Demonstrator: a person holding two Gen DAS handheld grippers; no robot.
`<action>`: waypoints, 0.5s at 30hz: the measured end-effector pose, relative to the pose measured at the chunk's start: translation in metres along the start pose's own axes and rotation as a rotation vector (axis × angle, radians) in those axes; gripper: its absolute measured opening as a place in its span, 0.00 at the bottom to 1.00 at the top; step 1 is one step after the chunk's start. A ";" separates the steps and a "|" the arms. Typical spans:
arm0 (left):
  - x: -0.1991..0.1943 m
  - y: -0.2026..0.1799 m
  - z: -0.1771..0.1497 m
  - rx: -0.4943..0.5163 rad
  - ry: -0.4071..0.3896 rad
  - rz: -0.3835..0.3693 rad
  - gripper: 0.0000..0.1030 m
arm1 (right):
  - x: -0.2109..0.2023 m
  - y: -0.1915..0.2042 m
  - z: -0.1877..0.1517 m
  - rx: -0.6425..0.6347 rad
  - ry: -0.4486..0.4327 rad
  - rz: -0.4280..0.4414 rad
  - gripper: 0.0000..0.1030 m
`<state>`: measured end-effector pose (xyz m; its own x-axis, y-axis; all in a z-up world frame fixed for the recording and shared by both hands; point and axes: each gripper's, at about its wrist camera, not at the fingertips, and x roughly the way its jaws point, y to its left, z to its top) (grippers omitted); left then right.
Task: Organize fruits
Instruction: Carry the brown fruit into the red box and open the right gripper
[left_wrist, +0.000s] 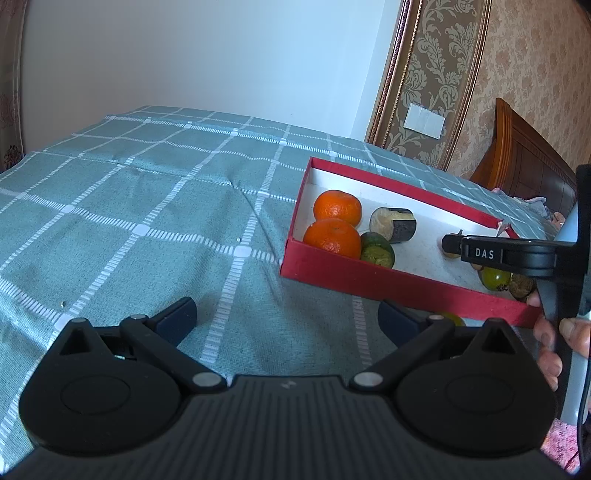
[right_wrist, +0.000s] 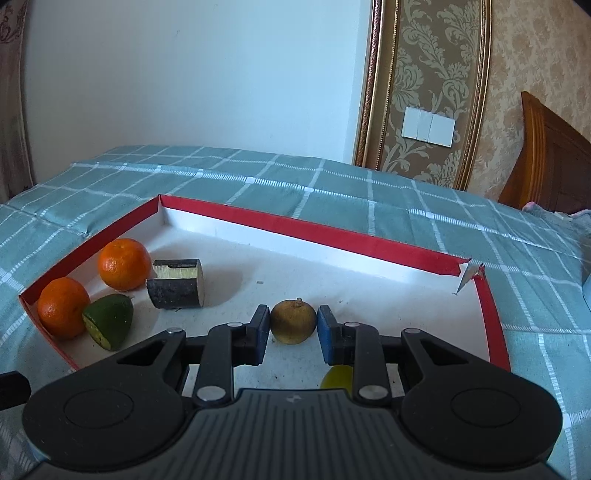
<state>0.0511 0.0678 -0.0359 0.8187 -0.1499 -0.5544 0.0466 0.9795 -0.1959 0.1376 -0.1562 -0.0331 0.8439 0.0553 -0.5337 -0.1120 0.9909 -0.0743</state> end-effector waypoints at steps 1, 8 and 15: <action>0.000 0.000 0.000 -0.001 0.000 0.000 1.00 | 0.000 0.000 0.001 -0.003 -0.001 -0.003 0.26; 0.000 0.000 0.000 -0.001 0.000 -0.001 1.00 | -0.001 0.001 -0.002 -0.006 -0.006 -0.007 0.27; 0.000 0.001 0.000 -0.003 -0.001 -0.003 1.00 | -0.010 0.001 -0.006 -0.003 -0.017 -0.005 0.65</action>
<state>0.0510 0.0685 -0.0364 0.8191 -0.1527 -0.5530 0.0474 0.9786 -0.2000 0.1260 -0.1562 -0.0330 0.8533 0.0520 -0.5188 -0.1088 0.9909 -0.0795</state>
